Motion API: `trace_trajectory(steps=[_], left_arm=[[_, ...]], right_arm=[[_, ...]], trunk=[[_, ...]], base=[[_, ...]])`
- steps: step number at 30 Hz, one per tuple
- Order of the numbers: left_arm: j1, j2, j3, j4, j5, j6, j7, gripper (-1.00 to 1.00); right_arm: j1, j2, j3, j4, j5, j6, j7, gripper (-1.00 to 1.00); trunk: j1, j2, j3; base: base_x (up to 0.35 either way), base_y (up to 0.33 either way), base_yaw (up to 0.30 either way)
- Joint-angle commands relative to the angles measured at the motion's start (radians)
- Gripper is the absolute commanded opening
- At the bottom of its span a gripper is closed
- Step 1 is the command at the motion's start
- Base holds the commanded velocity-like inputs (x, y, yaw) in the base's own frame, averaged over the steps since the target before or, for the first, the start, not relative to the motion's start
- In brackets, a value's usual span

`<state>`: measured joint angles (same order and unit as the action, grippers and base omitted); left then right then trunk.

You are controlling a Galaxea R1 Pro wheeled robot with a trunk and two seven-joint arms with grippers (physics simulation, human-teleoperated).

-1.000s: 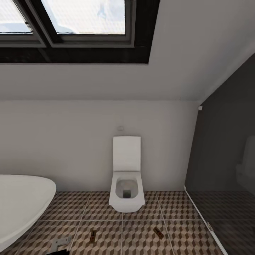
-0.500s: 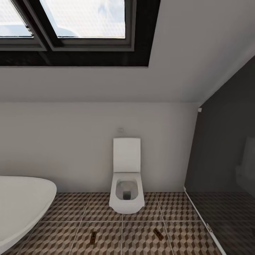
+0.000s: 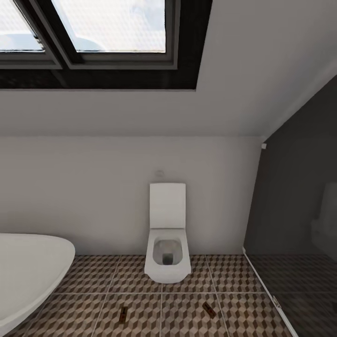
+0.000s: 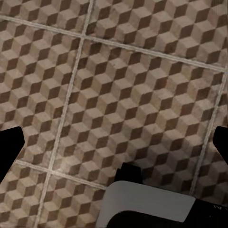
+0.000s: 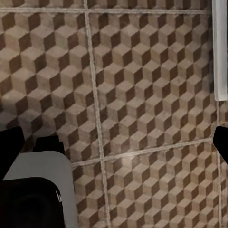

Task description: Take the four mousetraps from the cabinet in the bathroom and place them on the bathroom floor. Make sure all four end up on the same floor surface, and ensure that at least two of them are either under or directly next to the same bathroom sink.

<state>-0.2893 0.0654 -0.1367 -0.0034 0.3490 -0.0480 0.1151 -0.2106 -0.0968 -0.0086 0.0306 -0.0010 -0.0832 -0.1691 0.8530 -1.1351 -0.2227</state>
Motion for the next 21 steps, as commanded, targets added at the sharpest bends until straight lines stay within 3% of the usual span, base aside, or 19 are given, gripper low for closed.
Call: trace_trajectory(steps=[1, 21], left_arm=[[0.005, -0.003, -0.009, 0.0, 0.008, -0.002, 0.002, 1.0], [0.07, -0.014, -0.008, 0.0, 0.008, -0.003, 0.002, 1.0]], right_arm=[[0.006, 0.001, -0.001, 0.003, 0.0, -0.007, -0.002, 1.0], [0.068, 0.018, -0.001, 0.003, -0.003, -0.01, 0.016, 1.0]], trunk=[[0.0, -0.001, -0.001], [0.0, -0.001, -0.001]], base=[[0.0, 0.0, 0.0], [0.0, 0.0, 0.0]])
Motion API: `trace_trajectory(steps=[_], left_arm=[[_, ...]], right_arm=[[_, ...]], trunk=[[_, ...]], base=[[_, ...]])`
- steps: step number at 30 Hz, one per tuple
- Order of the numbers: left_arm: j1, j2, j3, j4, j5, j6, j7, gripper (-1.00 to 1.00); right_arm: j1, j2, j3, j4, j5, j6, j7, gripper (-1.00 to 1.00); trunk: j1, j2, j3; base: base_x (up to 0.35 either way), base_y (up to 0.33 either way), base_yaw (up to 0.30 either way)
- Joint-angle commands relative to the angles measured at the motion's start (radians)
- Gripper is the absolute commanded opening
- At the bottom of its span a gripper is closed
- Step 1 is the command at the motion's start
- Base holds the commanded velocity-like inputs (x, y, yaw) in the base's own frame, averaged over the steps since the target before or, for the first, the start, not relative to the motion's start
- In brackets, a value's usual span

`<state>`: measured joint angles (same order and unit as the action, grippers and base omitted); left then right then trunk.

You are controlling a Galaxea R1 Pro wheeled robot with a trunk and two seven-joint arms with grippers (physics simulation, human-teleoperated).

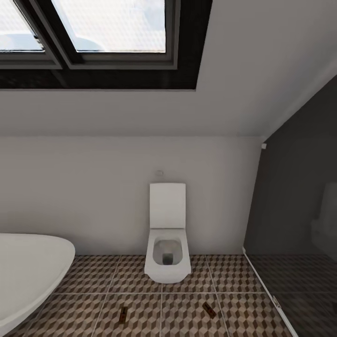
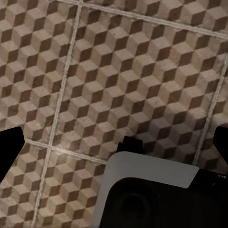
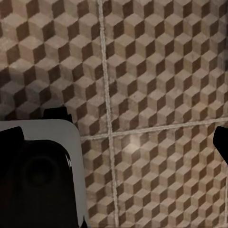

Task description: Take the four mousetraps from the cabinet in the bathroom and place them on the bathroom floor. Make sure all four end up on the same floor surface, and ensure that at least two of them are either under or directly next to the same bathroom sink.

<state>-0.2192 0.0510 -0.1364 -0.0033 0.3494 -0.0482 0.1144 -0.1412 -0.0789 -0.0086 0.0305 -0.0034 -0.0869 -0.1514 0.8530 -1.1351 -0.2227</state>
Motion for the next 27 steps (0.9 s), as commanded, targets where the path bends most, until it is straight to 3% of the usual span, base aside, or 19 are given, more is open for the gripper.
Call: trace_trajectory(steps=[1, 27], left_arm=[[0.002, 0.0, -0.009, 0.0, 0.008, -0.003, 0.002, 1.0], [0.024, 0.004, -0.011, -0.003, 0.002, -0.025, 0.003, 1.0]], right_arm=[[0.0, 0.001, -0.001, 0.003, 0.0, -0.008, 0.003, 1.0], [0.008, 0.004, -0.002, 0.003, -0.004, -0.02, 0.034, 1.0]], trunk=[[0.0, -0.001, -0.001], [0.0, -0.001, -0.001]], base=[[0.0, 0.0, 0.0], [0.0, 0.0, 0.0]])
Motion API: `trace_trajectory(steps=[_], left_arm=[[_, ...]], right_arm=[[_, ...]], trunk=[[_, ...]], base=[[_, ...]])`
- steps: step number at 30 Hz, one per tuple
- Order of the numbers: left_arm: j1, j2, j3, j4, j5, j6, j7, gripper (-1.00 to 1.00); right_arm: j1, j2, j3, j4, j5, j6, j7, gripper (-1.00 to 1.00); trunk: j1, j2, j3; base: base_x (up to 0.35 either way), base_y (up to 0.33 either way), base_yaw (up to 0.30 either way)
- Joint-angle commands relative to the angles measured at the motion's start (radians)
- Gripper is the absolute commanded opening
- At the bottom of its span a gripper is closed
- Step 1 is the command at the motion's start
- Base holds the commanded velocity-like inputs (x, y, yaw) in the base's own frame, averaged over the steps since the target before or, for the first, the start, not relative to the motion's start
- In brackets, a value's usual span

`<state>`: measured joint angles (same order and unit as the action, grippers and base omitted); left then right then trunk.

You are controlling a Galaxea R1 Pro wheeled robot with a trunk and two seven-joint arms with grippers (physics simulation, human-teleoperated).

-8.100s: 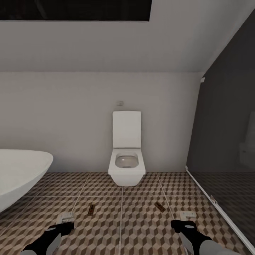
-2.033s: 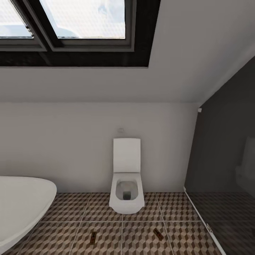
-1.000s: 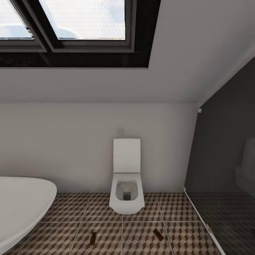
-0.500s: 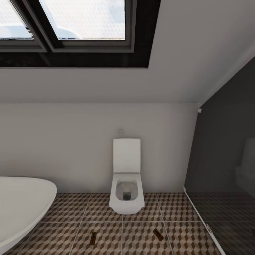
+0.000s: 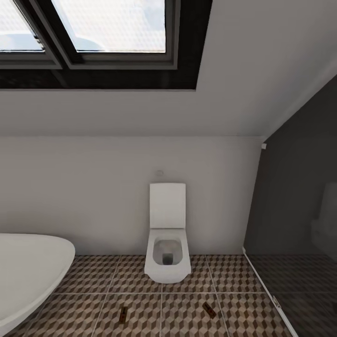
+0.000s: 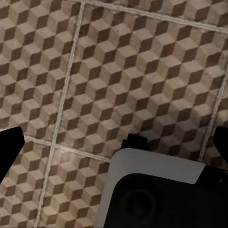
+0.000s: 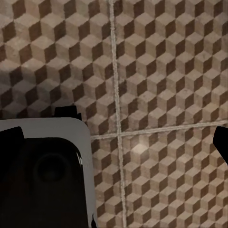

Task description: Take the four mousetraps from the cabinet in the bathroom and place them on the bathroom floor. Make sure all four end up on the same floor surface, and ensure that at least two of them are either under or directly next to the same bathroom sink.

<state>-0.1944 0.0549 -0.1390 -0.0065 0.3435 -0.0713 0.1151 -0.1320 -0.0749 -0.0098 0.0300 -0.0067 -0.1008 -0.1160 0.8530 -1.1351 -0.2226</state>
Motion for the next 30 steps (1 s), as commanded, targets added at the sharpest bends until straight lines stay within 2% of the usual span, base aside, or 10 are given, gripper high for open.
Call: trace_trajectory(steps=[1, 17, 30], left_arm=[[-0.001, 0.0, -0.009, -0.001, 0.007, -0.003, 0.003, 1.0], [-0.001, 0.002, -0.012, -0.021, 0.003, -0.004, 0.002, 1.0], [0.0, 0.002, -0.01, -0.024, 0.005, -0.004, 0.002, 1.0]], right_arm=[[-0.001, 0.0, -0.001, 0.003, 0.0, -0.005, -0.002, 1.0], [-0.001, -0.004, -0.003, 0.002, 0.007, -0.005, -0.006, 1.0], [-0.001, 0.018, -0.004, -0.003, 0.011, -0.008, -0.006, 1.0]], trunk=[[0.0, -0.001, -0.001], [0.0, -0.001, -0.001], [0.0, -0.001, -0.001]], base=[[0.0, 0.0, 0.0], [0.0, 0.0, 0.0], [0.0, 0.0, 0.0]])
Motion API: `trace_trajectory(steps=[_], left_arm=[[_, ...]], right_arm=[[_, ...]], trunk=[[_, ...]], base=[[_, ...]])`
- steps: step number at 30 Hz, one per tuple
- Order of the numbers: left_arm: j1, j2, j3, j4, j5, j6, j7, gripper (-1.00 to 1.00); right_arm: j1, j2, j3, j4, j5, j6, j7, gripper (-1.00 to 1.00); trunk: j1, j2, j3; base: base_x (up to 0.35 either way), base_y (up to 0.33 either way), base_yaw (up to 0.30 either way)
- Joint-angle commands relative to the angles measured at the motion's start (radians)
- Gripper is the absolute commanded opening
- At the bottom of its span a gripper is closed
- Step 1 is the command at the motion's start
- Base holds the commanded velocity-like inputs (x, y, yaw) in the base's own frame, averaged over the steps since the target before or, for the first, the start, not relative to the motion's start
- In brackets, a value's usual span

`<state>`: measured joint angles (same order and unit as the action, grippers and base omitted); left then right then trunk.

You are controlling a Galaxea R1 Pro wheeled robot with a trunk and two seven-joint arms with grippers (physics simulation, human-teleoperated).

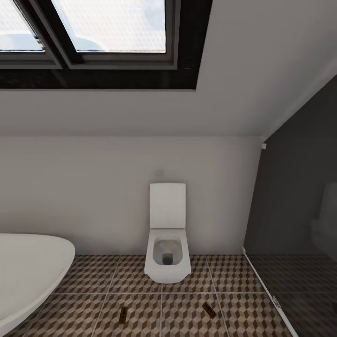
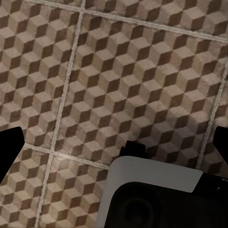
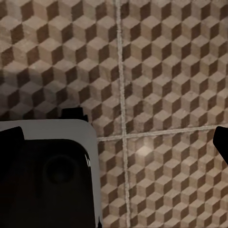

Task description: Take the four mousetraps from the cabinet in the bathroom and place them on the bathroom floor. Make sure all four end up on the same floor surface, and ensure that at least two of them are either under or directly next to the same bathroom sink.

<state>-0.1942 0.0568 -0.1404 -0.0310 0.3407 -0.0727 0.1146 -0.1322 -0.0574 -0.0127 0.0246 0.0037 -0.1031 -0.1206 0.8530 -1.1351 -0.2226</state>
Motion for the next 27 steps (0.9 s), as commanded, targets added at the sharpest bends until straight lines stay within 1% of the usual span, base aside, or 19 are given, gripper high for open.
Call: trace_trajectory(steps=[1, 10, 27], left_arm=[[-0.001, 0.0, -0.009, 0.0, 0.007, -0.002, 0.003, 1.0], [-0.001, -0.001, -0.012, -0.001, 0.004, -0.002, 0.003, 1.0], [-0.001, 0.0, -0.008, -0.002, 0.006, -0.002, 0.003, 1.0]], right_arm=[[-0.001, 0.002, -0.002, 0.003, 0.0, -0.006, -0.002, 1.0], [-0.001, 0.007, -0.003, 0.003, -0.003, -0.006, -0.002, 1.0], [-0.001, 0.008, -0.001, 0.003, 0.002, -0.006, -0.002, 1.0]], trunk=[[0.0, -0.001, -0.001], [0.0, -0.001, -0.001], [0.0, -0.001, -0.001]], base=[[0.0, 0.0, 0.0], [0.0, 0.0, 0.0], [0.0, 0.0, 0.0]])
